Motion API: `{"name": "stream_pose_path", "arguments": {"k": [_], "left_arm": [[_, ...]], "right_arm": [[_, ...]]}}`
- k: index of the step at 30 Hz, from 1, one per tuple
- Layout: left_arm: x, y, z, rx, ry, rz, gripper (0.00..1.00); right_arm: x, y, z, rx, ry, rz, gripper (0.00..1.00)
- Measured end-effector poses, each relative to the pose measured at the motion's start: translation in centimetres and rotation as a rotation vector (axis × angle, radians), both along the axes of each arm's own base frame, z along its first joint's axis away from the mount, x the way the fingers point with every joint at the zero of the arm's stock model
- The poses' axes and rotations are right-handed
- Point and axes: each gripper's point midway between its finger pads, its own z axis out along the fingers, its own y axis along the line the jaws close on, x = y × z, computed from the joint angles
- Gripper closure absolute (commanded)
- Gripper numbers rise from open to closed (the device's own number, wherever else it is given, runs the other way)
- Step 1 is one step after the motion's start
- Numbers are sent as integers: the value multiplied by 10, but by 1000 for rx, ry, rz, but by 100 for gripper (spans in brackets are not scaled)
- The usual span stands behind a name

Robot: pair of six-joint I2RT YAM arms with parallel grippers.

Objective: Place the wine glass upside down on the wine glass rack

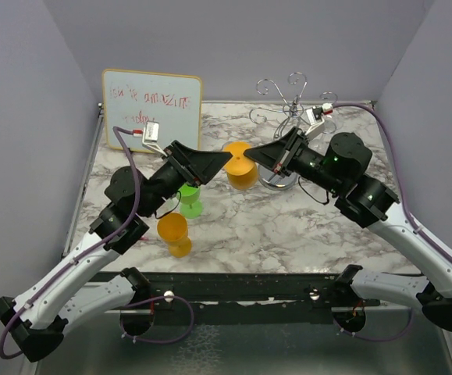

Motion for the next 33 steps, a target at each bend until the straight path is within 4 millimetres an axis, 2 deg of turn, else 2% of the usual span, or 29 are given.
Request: {"name": "stream_pose_path", "arguments": {"k": [4,12,22,24,26,27,28,29,33], "left_arm": [[1,5,8,-24,58,19,43],[8,2,-5,55,150,37,47],[6,-7,-16,92,171,-8,76],[4,-10,-16,92,169,-25,86],[1,-12,-15,91,163,-45,100],[1,-13,-14,89,162,-53,100],[0,-14,-12,87,157,-60,100],[-1,-14,-11,84,150,-64,100],[-6,-15,-2,80,127,-89,100]], "right_arm": [[-4,-3,-1,-9,-19,11,99],[-15,-3,-1,-10,-62,59,99],[-17,0,-6,-19,-92,84,99],[-17,0,-7,-22,-90,84,99],[-17,0,-8,-23,-89,84,99],[-17,0,-8,-25,-90,83,99],[-17,0,-8,-24,-89,82,97],[-17,0,-8,-24,-90,82,91],[-19,-3,-6,-25,-101,81,53]]}}
